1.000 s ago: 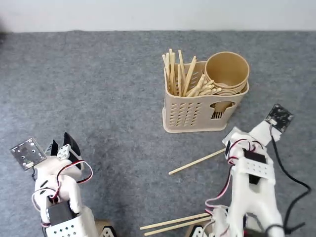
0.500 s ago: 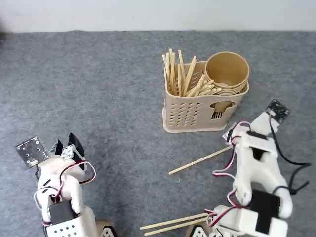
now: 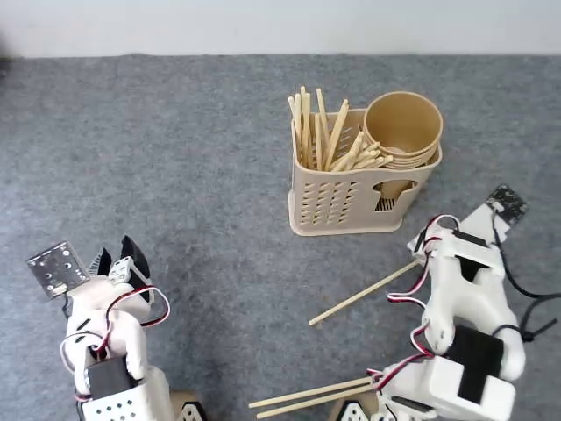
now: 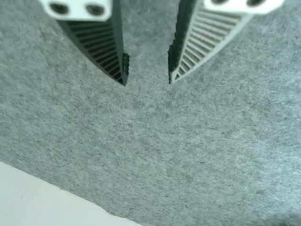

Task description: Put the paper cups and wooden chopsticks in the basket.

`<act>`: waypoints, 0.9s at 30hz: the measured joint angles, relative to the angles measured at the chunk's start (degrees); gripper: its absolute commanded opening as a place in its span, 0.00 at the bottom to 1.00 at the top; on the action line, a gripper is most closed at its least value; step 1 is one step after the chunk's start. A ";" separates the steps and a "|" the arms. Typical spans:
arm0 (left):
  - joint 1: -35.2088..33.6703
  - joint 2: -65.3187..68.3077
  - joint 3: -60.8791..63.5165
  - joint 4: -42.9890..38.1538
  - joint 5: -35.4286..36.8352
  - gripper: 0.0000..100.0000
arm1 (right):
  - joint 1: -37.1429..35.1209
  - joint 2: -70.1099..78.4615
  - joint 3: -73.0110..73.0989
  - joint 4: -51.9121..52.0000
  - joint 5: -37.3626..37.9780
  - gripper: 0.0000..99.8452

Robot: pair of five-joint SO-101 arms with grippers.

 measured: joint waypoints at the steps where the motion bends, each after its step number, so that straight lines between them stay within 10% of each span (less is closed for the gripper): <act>1: 0.00 0.00 0.00 0.00 0.00 0.14 | 0.00 0.00 0.00 0.00 0.00 0.01; 27: 0.00 0.00 0.00 0.00 0.00 0.14 | -0.70 -40.88 3.69 18.46 2.64 0.01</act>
